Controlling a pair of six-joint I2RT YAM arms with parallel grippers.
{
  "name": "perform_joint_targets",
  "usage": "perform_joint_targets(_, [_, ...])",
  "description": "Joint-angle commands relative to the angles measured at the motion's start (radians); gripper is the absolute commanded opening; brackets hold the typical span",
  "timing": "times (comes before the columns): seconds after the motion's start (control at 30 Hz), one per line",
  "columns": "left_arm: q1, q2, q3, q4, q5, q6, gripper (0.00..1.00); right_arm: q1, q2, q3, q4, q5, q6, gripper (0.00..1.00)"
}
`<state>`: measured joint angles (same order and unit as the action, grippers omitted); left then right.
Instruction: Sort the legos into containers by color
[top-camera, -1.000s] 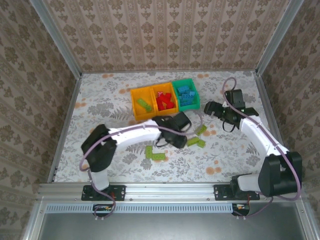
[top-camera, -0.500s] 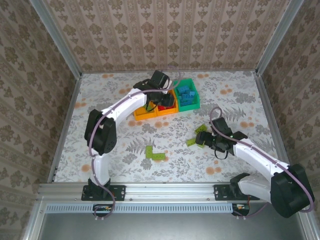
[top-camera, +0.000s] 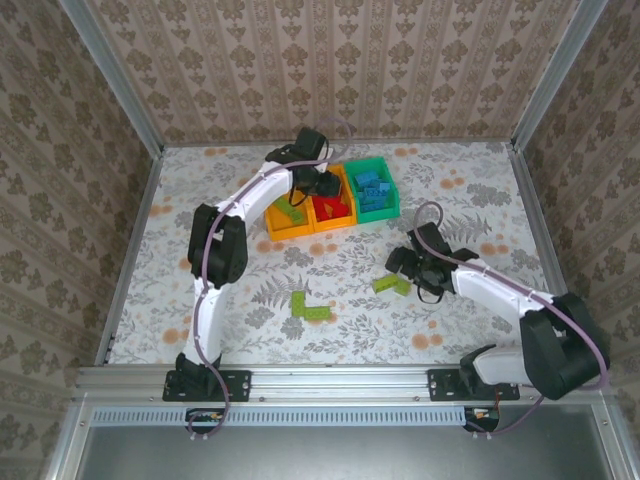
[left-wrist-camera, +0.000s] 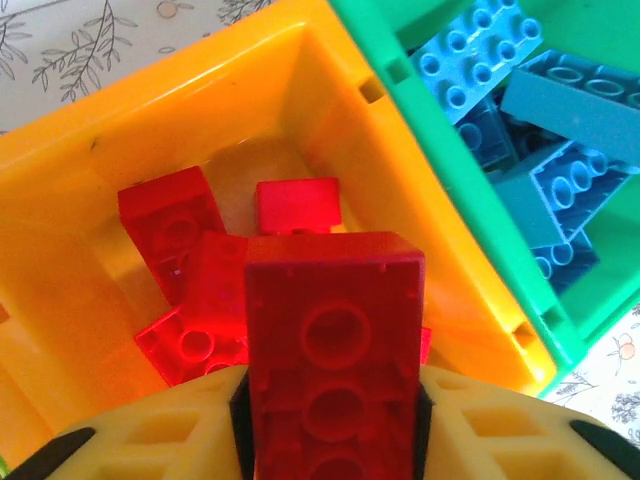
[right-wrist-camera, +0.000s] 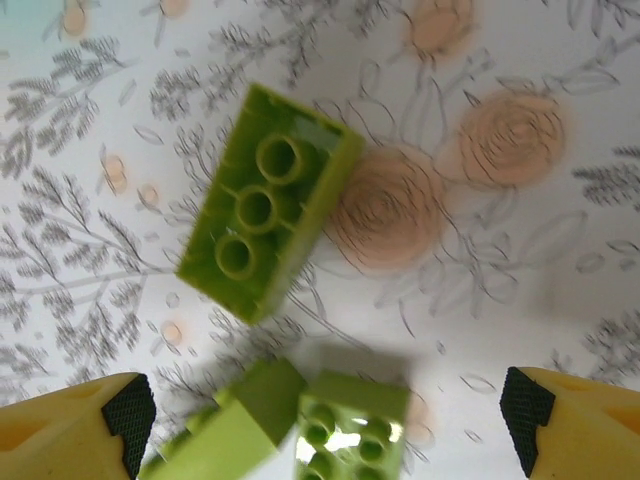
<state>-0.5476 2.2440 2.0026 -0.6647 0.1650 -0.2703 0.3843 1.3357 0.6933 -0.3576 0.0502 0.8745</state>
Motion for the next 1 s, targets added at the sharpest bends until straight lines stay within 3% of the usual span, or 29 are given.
perform_joint_targets(0.0, [-0.001, -0.008, 0.022, -0.016, 0.003, 0.003, 0.63, -0.004, 0.062, 0.074, 0.014, 0.04, 0.04, 0.91])
perform_joint_targets(0.07, [-0.003, -0.036, -0.007, 0.002, -0.007, 0.002, 0.8, -0.013, 0.112, 0.104, 0.014, 0.037, 0.042, 0.89])
perform_joint_targets(0.1, [-0.003, -0.055, -0.024, 0.012, -0.011, 0.0, 0.98, -0.017, 0.129, 0.116, 0.012, 0.035, 0.043, 0.88])
perform_joint_targets(0.13, [-0.005, -0.078, -0.05, 0.027, -0.016, -0.004, 1.0, -0.024, 0.152, 0.133, 0.006, 0.029, 0.04, 0.86])
perform_joint_targets(0.43, [-0.034, -0.356, -0.312, 0.132, -0.092, 0.015, 1.0, -0.052, 0.322, 0.26, -0.063, 0.001, -0.029, 0.73])
perform_joint_targets(0.67, [-0.035, -0.598, -0.594, 0.149, -0.188, 0.0, 1.0, -0.045, 0.447, 0.352, -0.101, -0.051, -0.075, 0.51])
perform_joint_targets(0.87, [-0.037, -0.801, -0.829, 0.138, -0.262, -0.04, 1.0, -0.016, 0.447, 0.405, -0.124, -0.045, -0.089, 0.26])
perform_joint_targets(0.97, [-0.037, -0.886, -0.945, 0.122, -0.285, -0.082, 1.0, 0.02, 0.406, 0.459, -0.135, -0.035, -0.099, 0.23])
